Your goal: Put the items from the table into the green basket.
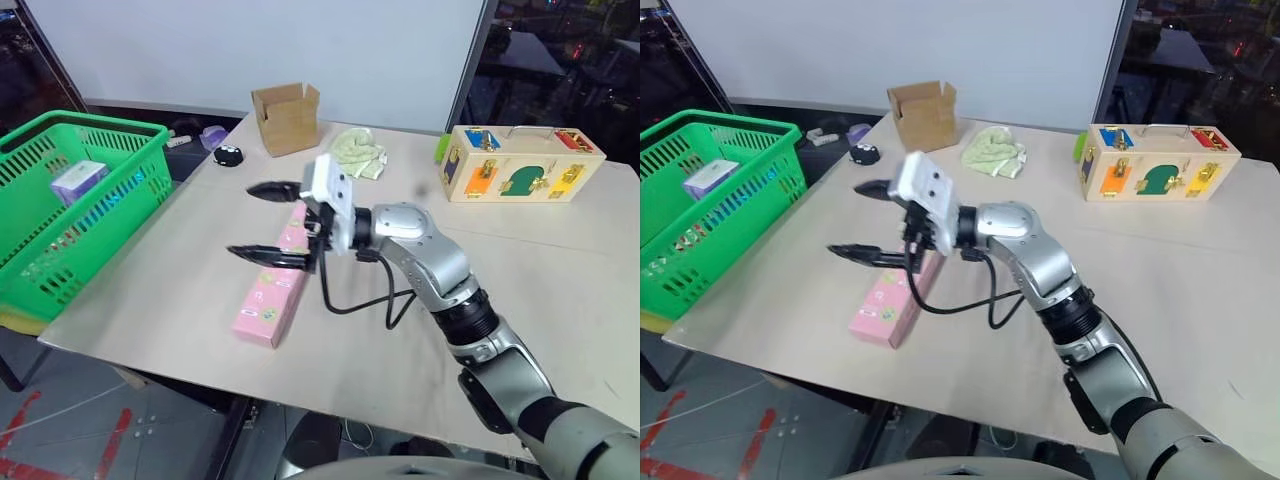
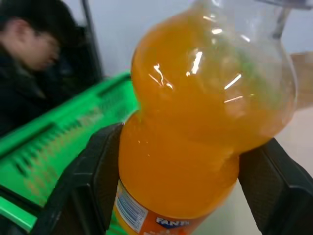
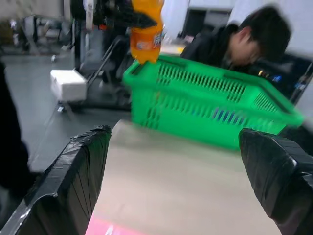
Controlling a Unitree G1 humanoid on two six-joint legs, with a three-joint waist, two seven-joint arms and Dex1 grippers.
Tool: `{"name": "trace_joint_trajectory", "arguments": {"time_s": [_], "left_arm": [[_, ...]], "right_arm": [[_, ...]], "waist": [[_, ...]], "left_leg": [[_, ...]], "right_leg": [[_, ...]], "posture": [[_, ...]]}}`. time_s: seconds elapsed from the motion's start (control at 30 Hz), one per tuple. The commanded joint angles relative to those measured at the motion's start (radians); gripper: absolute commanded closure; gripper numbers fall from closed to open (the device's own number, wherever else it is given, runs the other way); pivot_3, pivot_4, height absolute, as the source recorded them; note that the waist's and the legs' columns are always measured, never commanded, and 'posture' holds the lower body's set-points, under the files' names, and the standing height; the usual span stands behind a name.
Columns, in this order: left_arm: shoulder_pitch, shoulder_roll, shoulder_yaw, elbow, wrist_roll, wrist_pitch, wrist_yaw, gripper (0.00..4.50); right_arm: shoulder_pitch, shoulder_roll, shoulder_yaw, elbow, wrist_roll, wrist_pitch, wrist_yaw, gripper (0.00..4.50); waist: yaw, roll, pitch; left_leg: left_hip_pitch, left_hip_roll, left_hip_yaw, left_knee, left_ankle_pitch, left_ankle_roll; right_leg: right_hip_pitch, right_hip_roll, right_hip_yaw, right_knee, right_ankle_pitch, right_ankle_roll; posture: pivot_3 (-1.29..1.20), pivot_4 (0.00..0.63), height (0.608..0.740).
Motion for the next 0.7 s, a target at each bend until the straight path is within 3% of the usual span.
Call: {"name": "trace_joint_trajectory", "arguments": {"time_s": [0.03, 0.17, 0.33, 0.7], "left_arm": [[-0.096, 0.114, -0.031, 0.203, 0.095, -0.139, -0.088, 1.67], [-0.281, 0.215, -0.176, 0.483, 0.174, -0.258, -0.164, 1.67], [-0.497, 0.26, -0.344, 0.725, 0.276, -0.368, -0.18, 1.67], [-0.85, 0.195, -0.525, 0.943, 0.388, -0.454, -0.191, 1.67]], "right_arm": [[-0.03, 0.04, -0.023, -0.025, 0.015, 0.009, -0.05, 0.05], [-0.044, 0.078, -0.027, -0.027, 0.005, 0.022, -0.112, 0.05], [-0.046, 0.084, -0.029, -0.046, 0.005, 0.038, -0.15, 0.05], [-0.037, 0.048, -0.017, -0.053, -0.011, 0.036, -0.157, 0.05]], "waist": [[-0.004, -0.001, 0.0], [-0.006, -0.001, -0.001], [-0.009, -0.001, -0.001], [-0.04, -0.01, -0.005]], "left_leg": [[-0.001, 0.0, 0.0, 0.0, 0.0, -0.001], [-0.003, 0.0, -0.002, 0.0, -0.001, -0.002], [-0.003, 0.0, -0.005, 0.0, 0.0, -0.004], [-0.002, 0.0, -0.008, 0.003, 0.002, -0.006]], "right_leg": [[0.0, 0.0, -0.001, 0.0, 0.001, 0.0], [-0.002, 0.0, -0.003, 0.0, 0.001, 0.0], [-0.002, 0.001, -0.005, 0.001, 0.001, 0.0], [-0.002, 0.002, -0.006, 0.012, 0.001, 0.0]], "posture": [[0.42, 0.0, 0.74], [0.42, 0.0, 0.74], [0.39, 0.0, 0.74], [0.34, 0.0, 0.74]]}}
